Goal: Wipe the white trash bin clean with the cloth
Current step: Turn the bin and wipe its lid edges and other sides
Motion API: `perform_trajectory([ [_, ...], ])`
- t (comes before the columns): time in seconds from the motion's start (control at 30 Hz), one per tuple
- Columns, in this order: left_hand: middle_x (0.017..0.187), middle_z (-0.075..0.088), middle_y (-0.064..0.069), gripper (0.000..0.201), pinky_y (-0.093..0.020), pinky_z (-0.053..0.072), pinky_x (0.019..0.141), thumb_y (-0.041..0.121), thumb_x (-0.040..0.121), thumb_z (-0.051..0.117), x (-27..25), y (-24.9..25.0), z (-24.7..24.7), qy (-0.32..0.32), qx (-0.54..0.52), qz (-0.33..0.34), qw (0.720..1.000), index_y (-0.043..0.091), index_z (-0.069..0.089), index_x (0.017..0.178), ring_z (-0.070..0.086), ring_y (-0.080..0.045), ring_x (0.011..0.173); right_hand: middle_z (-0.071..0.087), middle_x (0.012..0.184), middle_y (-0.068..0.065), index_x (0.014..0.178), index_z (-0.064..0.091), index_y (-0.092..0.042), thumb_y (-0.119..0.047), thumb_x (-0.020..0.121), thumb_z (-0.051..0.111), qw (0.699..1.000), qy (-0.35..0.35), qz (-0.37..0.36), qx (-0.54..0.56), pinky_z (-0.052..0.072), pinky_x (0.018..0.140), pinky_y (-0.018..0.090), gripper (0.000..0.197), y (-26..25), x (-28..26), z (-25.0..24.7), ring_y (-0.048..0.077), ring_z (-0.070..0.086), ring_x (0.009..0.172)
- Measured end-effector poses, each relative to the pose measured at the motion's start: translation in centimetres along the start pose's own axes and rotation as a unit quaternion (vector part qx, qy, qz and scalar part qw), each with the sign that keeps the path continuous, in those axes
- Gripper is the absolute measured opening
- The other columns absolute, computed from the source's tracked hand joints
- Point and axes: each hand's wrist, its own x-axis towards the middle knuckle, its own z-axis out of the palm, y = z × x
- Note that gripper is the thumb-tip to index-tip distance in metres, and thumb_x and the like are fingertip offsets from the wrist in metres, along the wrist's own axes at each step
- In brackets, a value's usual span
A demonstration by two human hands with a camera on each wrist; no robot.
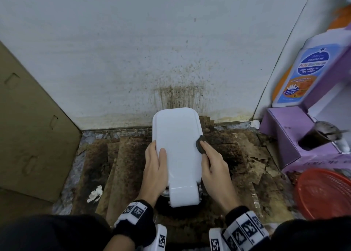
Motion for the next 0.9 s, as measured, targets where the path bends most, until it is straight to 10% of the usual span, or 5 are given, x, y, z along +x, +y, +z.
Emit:
perform_trajectory([
  [0.23, 0.163, 0.023, 0.015, 0.06, -0.027, 0.034, 0.103, 0.056, 0.108, 0.029, 0.2, 0.2, -0.3, -0.008, -0.003, -0.001, 1.0, 0.029, 0.023, 0.162, 0.042, -0.002, 0.128, 0.054, 0.147, 0.002, 0.155, 0.04, -0.028, -0.022, 0.11, 0.038, 0.999, -0.04, 0.0, -0.005, 0.048, 0.104, 0.041, 0.045, -0.2, 4.8, -0.3, 0.031, 0.054, 0.13],
  [0.57, 0.16, 0.025, 0.017, 0.059, -0.028, 0.038, 0.101, 0.056, 0.108, 0.029, 0.2, 0.1, 0.0, -0.011, -0.016, 0.004, 1.0, 0.029, 0.025, 0.16, 0.047, -0.004, 0.128, 0.021, 0.167, -0.008, 0.159, 0.032, -0.019, -0.01, 0.109, 0.04, 0.994, -0.058, -0.068, -0.069, 0.016, 0.127, 0.025, 0.051, -0.9, -0.1, -0.5, 0.002, 0.011, 0.155],
  [0.73, 0.161, 0.025, 0.014, 0.059, -0.029, 0.038, 0.103, 0.055, 0.108, 0.029, 0.3, -0.1, 0.0, -0.009, -0.012, 0.009, 1.0, 0.029, 0.025, 0.161, 0.046, -0.007, 0.133, 0.007, 0.171, 0.002, 0.16, 0.024, -0.009, -0.002, 0.109, 0.037, 0.959, -0.161, -0.127, -0.198, -0.007, 0.123, 0.02, 0.054, -2.6, 3.9, 1.1, 0.007, -0.012, 0.153],
  [0.9, 0.161, 0.025, 0.013, 0.063, -0.03, 0.04, 0.106, 0.057, 0.106, 0.028, 0.3, -0.2, -0.1, -0.012, -0.003, 0.015, 1.0, 0.027, 0.025, 0.161, 0.046, -0.009, 0.136, 0.007, 0.171, 0.008, 0.161, 0.021, -0.01, 0.001, 0.107, 0.038, 0.94, -0.193, -0.158, -0.233, 0.0, 0.128, 0.032, 0.057, -2.4, 6.7, 1.1, 0.019, -0.006, 0.158],
])
